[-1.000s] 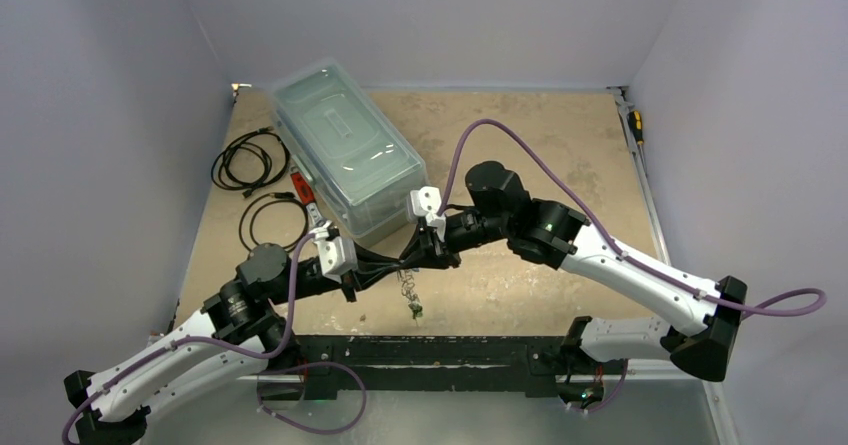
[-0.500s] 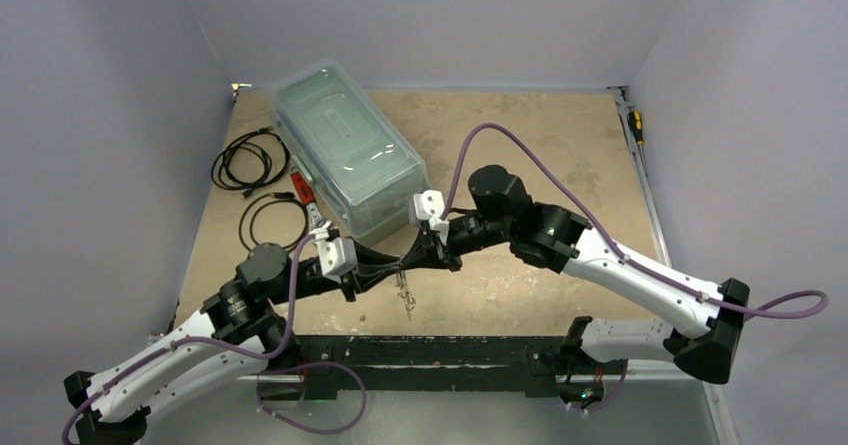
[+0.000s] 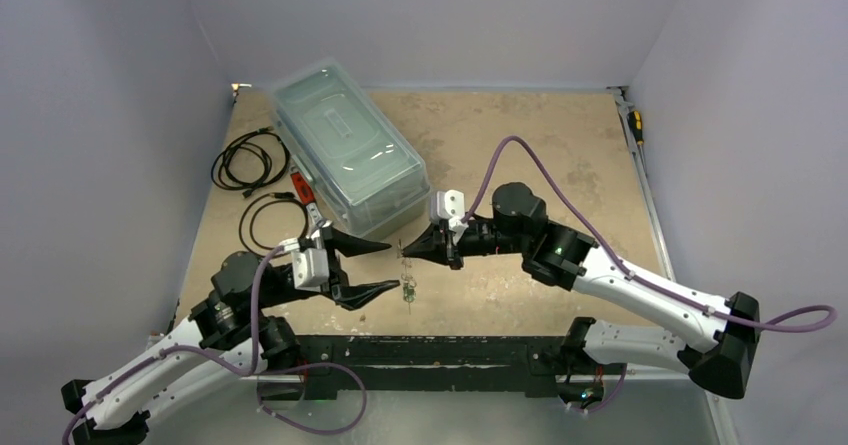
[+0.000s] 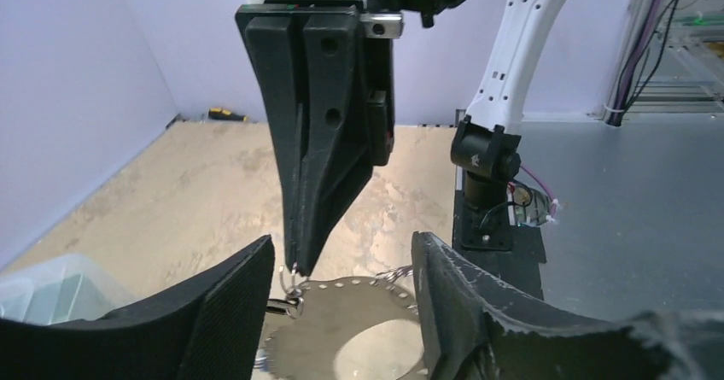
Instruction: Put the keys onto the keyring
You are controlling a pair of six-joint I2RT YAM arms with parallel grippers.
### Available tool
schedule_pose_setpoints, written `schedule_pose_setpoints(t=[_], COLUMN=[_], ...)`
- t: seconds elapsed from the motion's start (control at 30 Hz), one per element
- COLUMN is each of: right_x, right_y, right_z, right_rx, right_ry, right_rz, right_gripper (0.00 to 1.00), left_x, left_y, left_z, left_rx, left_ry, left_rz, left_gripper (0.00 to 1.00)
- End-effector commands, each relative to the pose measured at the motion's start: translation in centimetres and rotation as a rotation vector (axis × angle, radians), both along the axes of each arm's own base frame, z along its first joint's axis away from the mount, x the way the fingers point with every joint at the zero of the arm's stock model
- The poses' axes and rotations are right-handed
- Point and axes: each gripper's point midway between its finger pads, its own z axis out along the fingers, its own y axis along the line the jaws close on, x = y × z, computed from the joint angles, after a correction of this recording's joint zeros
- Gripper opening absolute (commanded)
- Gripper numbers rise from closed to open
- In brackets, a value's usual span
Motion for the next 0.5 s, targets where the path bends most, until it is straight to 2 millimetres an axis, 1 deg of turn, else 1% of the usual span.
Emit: schedule_pose_setpoints(t=[0.0,0.1,0.2,0.33,0.47], right_x=[0.7,0.5,0.3,-0.1,-0.5], right_y=[0.3,0.4,0.3,0.2,-0.1], right_z=[5.5,5.8,6.5,6.9,7.2], right_rx=[0.212,0.242,0.277,0.295,0.313], right_ry=[-0.072,-0.067,-0.071,-0.07,-0.07], right_rz=[-0.047,-0.041,-0.035,-0.022,-0.007], right_gripper=[0.0,0.0,0.0,0.0,0.0], left_x=[-1.9,-2.1,-1.9,-1.0,-0.4], left_y=[0.2,0.1,0.1,0.5,1.3], left_z=[3.0,3.0,2.9,3.2,3.8], left_rx=[-0.078,-0.079,-0.075,-0.082,-0.112], left_ry=[-0.066,-0.073,-0.073,-0.07,-0.084], left_rz=[-0.086,-0.103,-0.09,-0.037,0.021], left_gripper=[0.56,0.5,0.48,0.48,0.54])
